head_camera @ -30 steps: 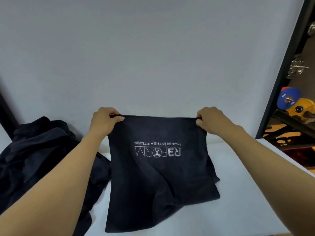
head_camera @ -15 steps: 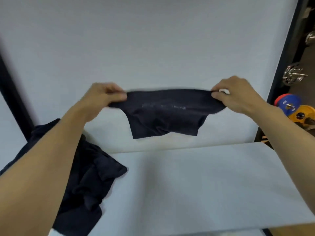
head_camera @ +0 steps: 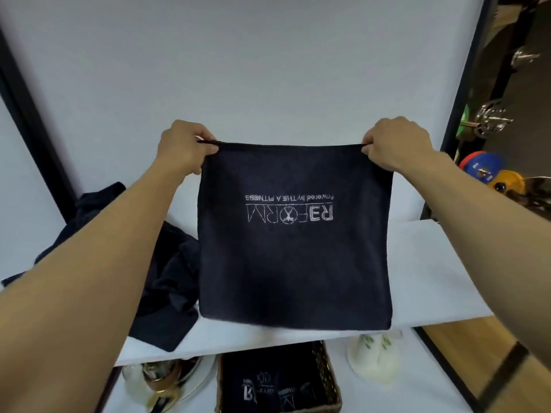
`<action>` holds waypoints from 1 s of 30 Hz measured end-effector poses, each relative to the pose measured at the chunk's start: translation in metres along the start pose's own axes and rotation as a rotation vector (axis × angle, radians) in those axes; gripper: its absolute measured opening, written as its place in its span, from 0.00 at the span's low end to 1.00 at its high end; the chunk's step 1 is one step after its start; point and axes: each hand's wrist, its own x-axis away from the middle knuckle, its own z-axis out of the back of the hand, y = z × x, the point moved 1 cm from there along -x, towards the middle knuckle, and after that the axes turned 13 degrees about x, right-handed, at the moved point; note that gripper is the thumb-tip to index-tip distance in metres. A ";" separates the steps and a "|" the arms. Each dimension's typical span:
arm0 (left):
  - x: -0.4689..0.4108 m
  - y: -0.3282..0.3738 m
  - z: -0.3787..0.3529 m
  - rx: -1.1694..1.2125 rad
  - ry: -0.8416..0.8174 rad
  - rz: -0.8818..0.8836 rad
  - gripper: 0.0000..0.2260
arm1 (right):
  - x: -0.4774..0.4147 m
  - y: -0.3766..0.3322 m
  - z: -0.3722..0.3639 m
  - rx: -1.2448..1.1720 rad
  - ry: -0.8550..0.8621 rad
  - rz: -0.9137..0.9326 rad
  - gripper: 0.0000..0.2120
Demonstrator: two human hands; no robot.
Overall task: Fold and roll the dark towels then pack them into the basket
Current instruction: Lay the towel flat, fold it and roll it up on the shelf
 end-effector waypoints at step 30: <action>0.068 -0.164 -0.050 0.148 -0.558 0.636 0.05 | 0.067 0.022 -0.159 -0.454 -0.747 0.309 0.10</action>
